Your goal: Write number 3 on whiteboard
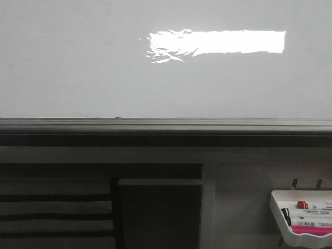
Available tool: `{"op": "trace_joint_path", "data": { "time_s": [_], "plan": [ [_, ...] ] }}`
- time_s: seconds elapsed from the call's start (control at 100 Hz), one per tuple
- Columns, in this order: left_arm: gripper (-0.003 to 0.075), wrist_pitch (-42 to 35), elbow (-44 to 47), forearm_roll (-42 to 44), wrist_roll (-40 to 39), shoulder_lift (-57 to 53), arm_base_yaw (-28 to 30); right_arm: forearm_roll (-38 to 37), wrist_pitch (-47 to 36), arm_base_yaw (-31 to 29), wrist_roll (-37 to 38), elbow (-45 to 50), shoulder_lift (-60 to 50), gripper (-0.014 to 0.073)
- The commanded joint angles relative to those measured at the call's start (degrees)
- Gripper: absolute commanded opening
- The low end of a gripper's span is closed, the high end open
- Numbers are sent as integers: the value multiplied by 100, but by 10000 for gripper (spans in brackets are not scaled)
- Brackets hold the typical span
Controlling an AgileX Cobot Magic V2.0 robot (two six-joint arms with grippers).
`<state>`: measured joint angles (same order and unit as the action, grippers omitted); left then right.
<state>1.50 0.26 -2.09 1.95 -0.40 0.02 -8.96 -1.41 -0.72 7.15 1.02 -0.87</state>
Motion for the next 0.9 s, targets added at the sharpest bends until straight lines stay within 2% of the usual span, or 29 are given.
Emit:
{"op": "trace_joint_path", "data": {
  "time_s": [0.0,0.14,0.38,0.62,0.72,0.89],
  "plan": [
    [-19,-471,10,-165,-31,-182,-14,119,-563,-23,-16,120,-87,-50],
    [-19,-484,-42,-236,-31,-182,-14,669,-537,-23,-16,93,-87,-50],
    [-19,-417,-241,-236,-31,-182,-14,644,330,-23,-16,-392,2,-50],
    [-19,-347,-698,-341,-43,-167,-14,609,485,-23,-16,-934,372,-50],
    [-19,191,-1316,-330,-43,-6,-14,609,834,-23,-16,-1468,684,-50],
    [-19,1677,-2513,-37,-33,861,-14,465,1857,-23,-16,-2661,1541,-50]
  ]
}}
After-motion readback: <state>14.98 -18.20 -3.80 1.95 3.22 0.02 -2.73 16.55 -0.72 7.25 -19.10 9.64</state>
